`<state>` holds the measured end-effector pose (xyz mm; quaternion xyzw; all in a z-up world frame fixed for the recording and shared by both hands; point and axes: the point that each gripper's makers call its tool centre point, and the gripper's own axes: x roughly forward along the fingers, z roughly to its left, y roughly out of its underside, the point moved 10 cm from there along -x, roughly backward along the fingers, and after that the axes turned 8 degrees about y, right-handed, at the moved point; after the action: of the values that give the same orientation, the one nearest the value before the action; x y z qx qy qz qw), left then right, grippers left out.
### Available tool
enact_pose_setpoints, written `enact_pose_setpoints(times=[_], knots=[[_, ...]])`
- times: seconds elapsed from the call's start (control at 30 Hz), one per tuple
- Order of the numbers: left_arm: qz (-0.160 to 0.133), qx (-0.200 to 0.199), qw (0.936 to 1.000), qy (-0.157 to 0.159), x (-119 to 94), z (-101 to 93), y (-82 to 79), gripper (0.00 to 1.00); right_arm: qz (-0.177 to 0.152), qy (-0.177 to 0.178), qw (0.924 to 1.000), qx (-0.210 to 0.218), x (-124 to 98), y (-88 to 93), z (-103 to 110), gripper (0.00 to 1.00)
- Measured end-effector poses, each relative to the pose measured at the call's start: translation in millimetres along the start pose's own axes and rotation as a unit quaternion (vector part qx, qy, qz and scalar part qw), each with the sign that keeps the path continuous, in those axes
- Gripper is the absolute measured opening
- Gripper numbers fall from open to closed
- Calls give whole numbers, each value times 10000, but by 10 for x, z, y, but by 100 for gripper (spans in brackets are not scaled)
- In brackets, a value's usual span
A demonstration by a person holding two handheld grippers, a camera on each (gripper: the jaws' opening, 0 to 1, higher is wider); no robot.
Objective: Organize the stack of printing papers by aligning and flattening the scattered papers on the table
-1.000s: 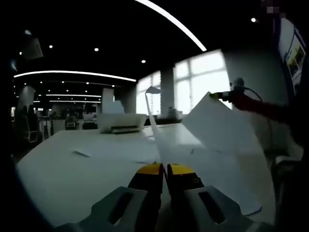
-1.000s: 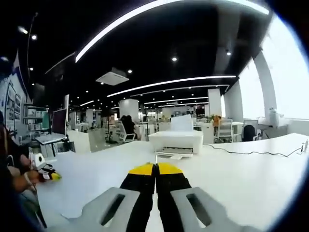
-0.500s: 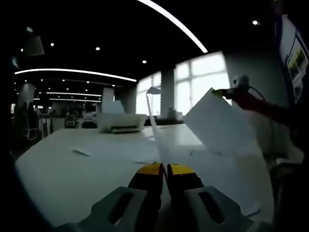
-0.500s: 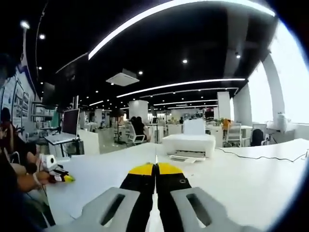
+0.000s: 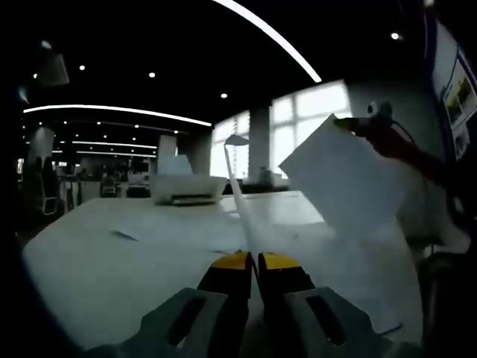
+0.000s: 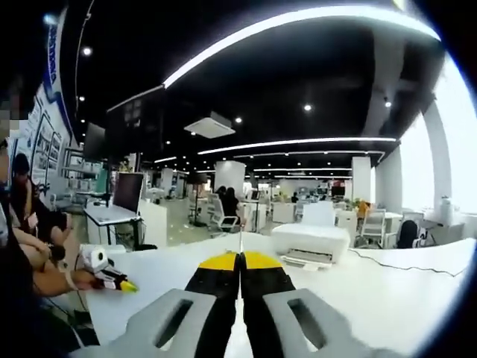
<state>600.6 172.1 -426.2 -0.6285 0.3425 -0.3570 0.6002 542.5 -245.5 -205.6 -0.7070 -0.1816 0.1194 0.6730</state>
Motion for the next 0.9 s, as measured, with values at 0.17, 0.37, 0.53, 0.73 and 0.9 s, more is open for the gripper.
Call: enact_pose_setpoints(times=[0.17, 0.37, 0.53, 0.73, 0.9], knots=[[11, 12, 10000, 9, 4, -11, 0, 8, -95, -129, 9998, -119, -37, -122, 179, 0], [-14, 5, 10000, 20, -26, -112, -33, 8, -136, -288, 9994, -140, -18, -162, 349, 0], [-12, -16, 10000, 38, -37, -157, -45, 8, -196, -506, 9984, -154, 19, -211, 540, 0], [8, -32, 10000, 68, -39, -187, -53, 8, -437, -893, 9950, -80, 144, -345, 862, 0], [18, -60, 10000, 75, -29, -153, -49, 8, -584, -1154, 9916, 13, 247, -423, 1072, 0]])
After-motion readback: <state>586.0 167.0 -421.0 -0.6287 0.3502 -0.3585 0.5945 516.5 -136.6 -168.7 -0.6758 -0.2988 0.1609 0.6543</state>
